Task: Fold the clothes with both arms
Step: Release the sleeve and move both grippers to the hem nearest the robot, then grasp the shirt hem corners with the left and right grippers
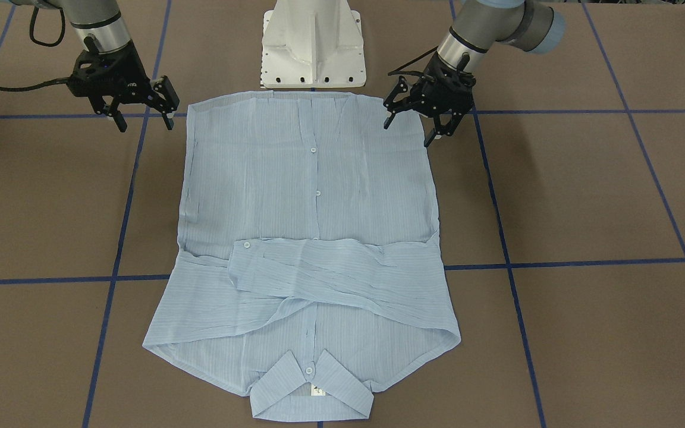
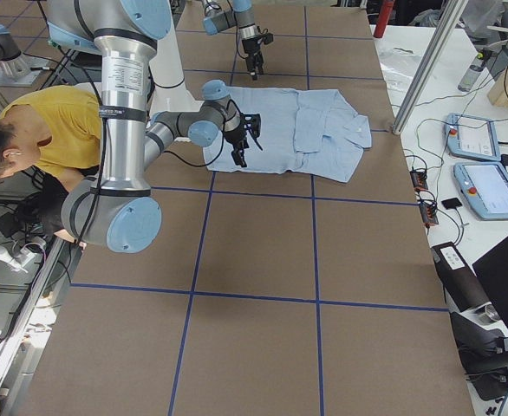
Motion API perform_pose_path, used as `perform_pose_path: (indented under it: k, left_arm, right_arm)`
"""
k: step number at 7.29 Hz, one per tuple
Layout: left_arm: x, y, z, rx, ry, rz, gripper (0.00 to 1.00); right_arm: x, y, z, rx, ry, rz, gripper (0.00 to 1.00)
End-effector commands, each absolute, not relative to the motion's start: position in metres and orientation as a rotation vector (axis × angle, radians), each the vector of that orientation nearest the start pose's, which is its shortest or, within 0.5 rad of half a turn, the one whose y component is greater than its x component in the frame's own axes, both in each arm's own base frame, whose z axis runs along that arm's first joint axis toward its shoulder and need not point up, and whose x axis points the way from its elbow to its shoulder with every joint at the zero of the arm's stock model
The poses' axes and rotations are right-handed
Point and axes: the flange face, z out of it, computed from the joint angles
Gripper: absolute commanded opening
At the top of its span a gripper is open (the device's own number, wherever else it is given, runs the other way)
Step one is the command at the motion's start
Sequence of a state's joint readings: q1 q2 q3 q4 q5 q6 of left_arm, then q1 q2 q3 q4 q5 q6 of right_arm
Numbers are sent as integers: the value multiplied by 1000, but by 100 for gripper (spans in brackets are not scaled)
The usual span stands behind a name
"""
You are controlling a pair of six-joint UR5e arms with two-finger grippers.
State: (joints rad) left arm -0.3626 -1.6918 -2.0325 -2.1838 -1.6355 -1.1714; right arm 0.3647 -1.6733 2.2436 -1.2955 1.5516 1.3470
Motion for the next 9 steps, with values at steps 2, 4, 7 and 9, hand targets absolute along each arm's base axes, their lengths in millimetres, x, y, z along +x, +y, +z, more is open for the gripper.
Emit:
perform_pose_path:
  k: [2,4,7,9]
  left_arm:
    - [450,-217,351,203,1041,-1,99]
    - [464,-193,362,119,967,-39,84]
    - [470,-183,364,103,944,-25,29]
    - [474,-184,356,99,960,-25,24]
  right_arm:
    - [-352,-234,392,273,-849,151,100]
    - [-346,-232,398,279,-854,150,100]
    - [-350,-227,398,287,-854,141,100]
    - [-352,-225,398,288,-854,136,100]
